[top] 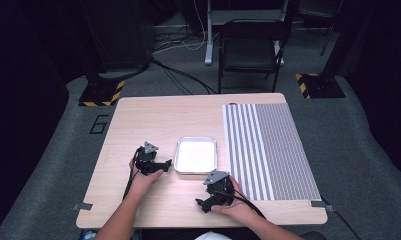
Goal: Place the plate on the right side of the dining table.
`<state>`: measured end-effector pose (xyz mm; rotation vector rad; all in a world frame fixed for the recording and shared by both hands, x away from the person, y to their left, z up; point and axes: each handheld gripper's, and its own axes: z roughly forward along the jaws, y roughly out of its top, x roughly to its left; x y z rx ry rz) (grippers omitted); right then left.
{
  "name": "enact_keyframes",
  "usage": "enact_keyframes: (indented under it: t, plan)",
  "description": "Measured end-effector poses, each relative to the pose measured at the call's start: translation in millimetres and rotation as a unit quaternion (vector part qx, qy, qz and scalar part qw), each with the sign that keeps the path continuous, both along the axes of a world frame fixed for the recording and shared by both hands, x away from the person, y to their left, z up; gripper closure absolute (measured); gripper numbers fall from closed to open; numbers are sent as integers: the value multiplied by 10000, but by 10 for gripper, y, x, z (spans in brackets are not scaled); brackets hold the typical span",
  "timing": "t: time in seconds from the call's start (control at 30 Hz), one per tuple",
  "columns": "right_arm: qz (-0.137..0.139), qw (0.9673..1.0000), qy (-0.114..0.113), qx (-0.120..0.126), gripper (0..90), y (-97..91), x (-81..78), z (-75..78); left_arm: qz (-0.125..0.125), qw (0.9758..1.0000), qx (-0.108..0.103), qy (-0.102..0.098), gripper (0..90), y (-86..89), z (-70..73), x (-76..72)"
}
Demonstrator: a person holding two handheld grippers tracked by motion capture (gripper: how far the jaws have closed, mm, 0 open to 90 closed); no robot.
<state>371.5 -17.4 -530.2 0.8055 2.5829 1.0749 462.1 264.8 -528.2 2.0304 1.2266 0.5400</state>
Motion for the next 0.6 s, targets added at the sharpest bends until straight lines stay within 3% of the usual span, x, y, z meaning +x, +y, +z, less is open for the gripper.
enact_keyframes:
  t: [0.6]
  plan:
    - [-87, 10000, 19, -19, 0, 10, -13, 0, -14, 10000, -7, 13, 147, 0, 0, 2]
